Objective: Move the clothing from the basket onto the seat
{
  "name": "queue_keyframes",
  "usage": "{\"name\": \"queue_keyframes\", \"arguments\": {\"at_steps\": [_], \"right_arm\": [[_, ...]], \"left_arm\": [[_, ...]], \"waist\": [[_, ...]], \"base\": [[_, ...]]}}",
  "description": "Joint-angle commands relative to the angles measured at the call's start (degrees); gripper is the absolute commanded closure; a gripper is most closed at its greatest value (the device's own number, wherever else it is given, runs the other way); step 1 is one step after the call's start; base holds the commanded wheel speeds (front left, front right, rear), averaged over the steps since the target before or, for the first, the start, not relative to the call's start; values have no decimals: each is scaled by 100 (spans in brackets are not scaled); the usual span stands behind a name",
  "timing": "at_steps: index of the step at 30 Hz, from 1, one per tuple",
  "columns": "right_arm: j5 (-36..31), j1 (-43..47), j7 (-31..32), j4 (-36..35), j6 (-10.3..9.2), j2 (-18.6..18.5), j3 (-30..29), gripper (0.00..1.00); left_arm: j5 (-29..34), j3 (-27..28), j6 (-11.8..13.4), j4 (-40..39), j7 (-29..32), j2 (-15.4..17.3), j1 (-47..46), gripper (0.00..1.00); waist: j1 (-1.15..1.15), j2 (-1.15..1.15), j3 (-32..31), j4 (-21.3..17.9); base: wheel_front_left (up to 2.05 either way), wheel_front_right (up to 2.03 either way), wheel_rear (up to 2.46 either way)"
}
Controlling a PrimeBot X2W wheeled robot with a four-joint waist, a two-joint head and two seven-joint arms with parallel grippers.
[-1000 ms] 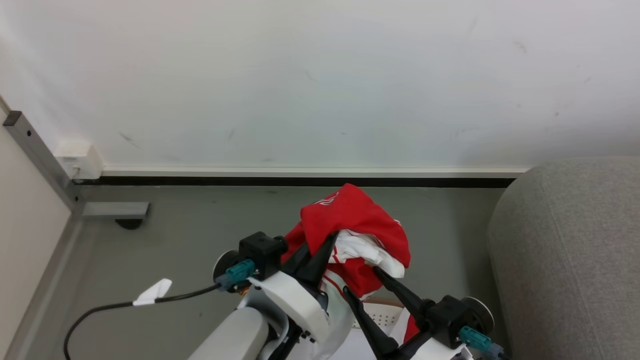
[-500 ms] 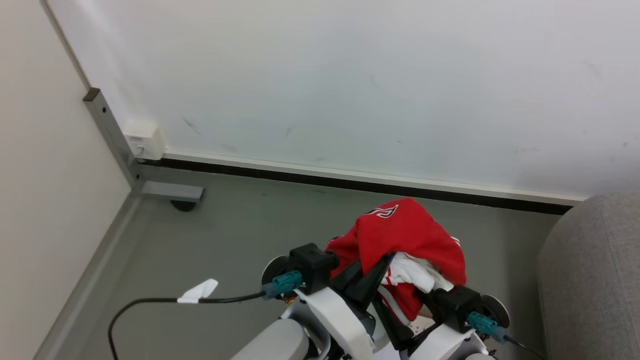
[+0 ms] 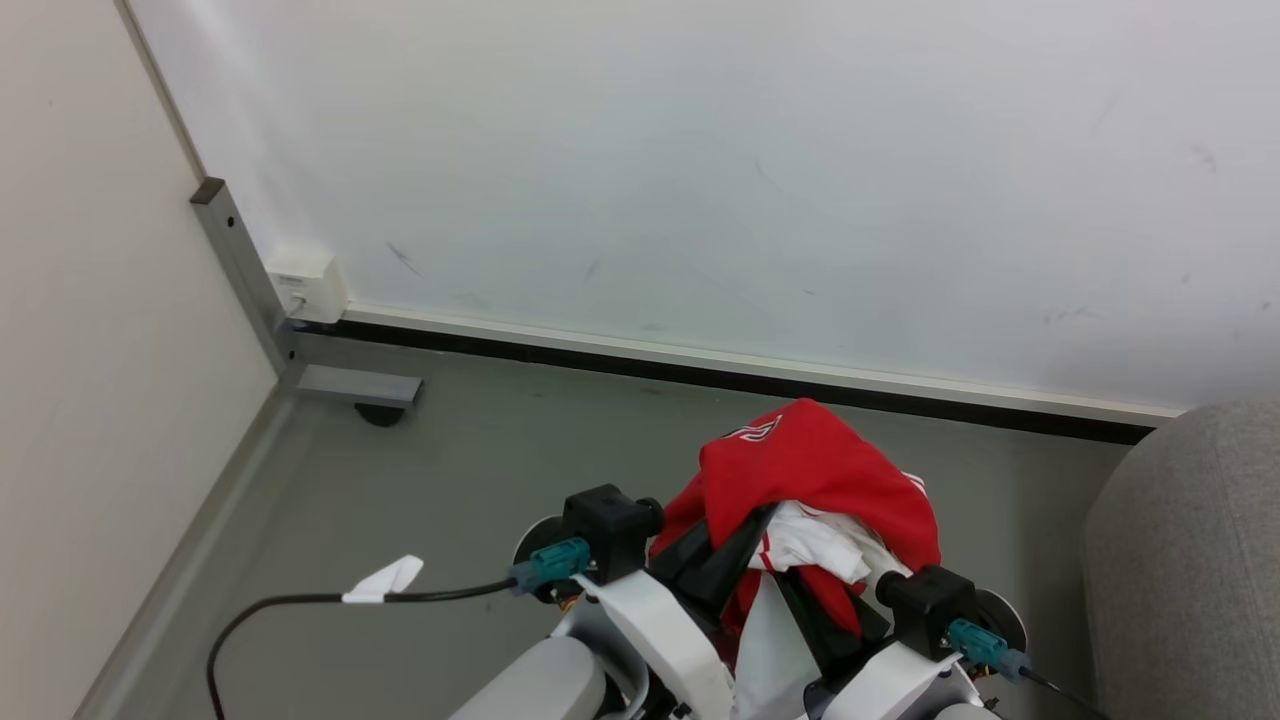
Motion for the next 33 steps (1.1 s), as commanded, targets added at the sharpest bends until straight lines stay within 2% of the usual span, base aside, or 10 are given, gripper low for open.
{"name": "queue_keyframes", "arguments": {"at_steps": [1,12,13,14,15,22,33], "right_arm": [[34,58,-12,-27,-13,-24,0,100],[-60,109,-12,-180,-12,-24,-208,100],[-75,114,-12,-194,-12,-25,-243,100],[-82,118,-12,-216,-12,-26,-290,100],[-107,125,-12,-230,-12,-26,-342,100],[-328,188,-12,-330,-12,-24,-774,100],[-685,309,-13,-687,-12,-206,-1402,100]], "left_arm": [[-52,24,22,8,-69,31,-27,100],[-110,112,98,205,-112,81,-20,100],[-136,109,98,221,-92,79,-8,83],[-152,110,98,228,-91,77,-2,50],[-172,106,94,233,-93,77,7,0],[-141,68,61,77,-150,140,76,0],[312,369,41,-574,-233,292,360,0]], "waist": [[0,0,2,-18],[0,0,23,-138],[0,0,25,-156],[0,0,27,-177],[0,0,29,-203],[0,0,75,-510],[0,0,193,-1520]], "base": [[0,0,0],[0,0,0],[0,0,0],[0,0,0],[0,0,0],[0,0,0],[0,0,0]]}}
